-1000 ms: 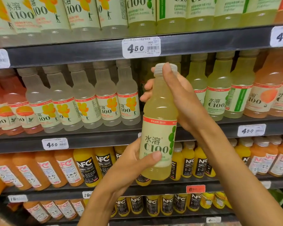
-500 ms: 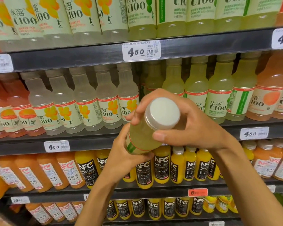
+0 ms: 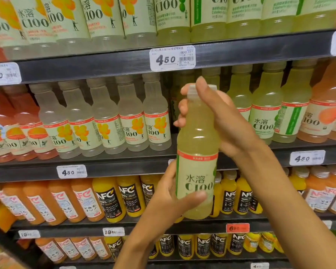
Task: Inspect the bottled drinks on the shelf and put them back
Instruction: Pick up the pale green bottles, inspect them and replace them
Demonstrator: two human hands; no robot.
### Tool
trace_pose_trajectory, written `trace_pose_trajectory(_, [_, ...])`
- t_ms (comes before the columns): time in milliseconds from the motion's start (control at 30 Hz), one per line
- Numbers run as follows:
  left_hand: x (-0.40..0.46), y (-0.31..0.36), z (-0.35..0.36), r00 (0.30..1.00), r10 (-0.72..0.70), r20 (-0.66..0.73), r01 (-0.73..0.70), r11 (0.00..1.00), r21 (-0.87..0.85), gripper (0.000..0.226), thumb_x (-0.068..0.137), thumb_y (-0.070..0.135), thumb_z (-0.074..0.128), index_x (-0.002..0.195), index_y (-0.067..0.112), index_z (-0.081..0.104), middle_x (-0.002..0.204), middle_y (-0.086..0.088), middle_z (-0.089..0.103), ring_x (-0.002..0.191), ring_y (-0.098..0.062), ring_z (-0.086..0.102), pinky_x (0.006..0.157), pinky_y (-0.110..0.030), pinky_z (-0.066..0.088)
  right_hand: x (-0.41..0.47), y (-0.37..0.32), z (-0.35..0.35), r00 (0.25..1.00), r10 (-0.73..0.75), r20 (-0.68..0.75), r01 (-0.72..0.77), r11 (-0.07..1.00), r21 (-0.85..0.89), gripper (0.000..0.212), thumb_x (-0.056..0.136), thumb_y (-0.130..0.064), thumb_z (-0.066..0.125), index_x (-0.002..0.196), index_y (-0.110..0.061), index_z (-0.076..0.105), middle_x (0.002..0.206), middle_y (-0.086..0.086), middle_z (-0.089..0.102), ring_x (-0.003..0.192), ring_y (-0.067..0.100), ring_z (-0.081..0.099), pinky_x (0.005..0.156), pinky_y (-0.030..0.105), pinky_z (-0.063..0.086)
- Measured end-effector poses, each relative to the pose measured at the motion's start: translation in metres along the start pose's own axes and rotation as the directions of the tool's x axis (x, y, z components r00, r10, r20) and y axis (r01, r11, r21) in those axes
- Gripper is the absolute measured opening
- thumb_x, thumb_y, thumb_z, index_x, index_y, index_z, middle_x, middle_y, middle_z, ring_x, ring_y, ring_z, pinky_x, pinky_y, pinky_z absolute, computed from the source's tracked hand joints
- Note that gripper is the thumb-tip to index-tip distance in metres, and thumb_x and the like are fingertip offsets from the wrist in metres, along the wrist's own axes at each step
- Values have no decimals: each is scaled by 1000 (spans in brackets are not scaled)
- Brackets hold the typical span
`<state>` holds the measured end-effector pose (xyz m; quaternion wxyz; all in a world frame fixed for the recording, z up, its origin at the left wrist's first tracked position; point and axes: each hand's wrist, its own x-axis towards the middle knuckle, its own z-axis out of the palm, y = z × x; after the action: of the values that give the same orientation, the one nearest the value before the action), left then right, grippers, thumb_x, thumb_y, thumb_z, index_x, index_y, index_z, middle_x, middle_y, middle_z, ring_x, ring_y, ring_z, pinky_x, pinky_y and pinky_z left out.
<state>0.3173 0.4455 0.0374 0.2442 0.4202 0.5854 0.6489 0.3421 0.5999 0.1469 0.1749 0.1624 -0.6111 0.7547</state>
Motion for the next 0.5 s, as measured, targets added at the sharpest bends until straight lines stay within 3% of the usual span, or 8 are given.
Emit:
trace_pose_trajectory(133, [3, 8, 8, 994, 40, -98, -42, 999, -24, 37, 78, 48, 62, 114, 55, 55, 115, 10, 69, 105, -11, 66, 76, -19, 54, 4, -3, -7, 986, 70, -150, -52, 991, 122, 35, 92, -44, 55, 106, -12, 54, 76, 2, 67, 72, 18, 67, 67, 30, 57])
trace_pose_trajectory(267, [7, 15, 8, 996, -13, -90, -2, 987, -163, 61, 78, 56, 60, 133, 34, 46, 119, 2, 68, 106, -18, 67, 80, -32, 56, 3, -4, -16, 991, 58, -117, -29, 972, 232, 37, 97, -41, 43, 112, -10, 56, 87, 4, 70, 94, 20, 69, 83, 33, 56])
trace_pose_trajectory(400, [10, 23, 15, 994, -24, 107, 68, 901, -428, 66, 84, 61, 56, 132, 15, 55, 119, -16, 64, 92, -25, 67, 77, -37, 55, 2, 3, -12, 997, 55, -56, -32, 936, 351, 39, 97, -42, 40, 119, -11, 50, 84, 3, 69, 82, 19, 69, 80, 33, 57])
trace_pose_trajectory(500, [12, 17, 20, 989, -22, 147, 96, 848, -521, 60, 91, 54, 49, 134, 13, 53, 125, -18, 59, 98, -25, 63, 79, -39, 55, 3, 5, -8, 995, 81, -64, -50, 918, 393, 34, 97, -41, 43, 115, -13, 48, 76, 2, 63, 68, 16, 65, 73, 32, 55])
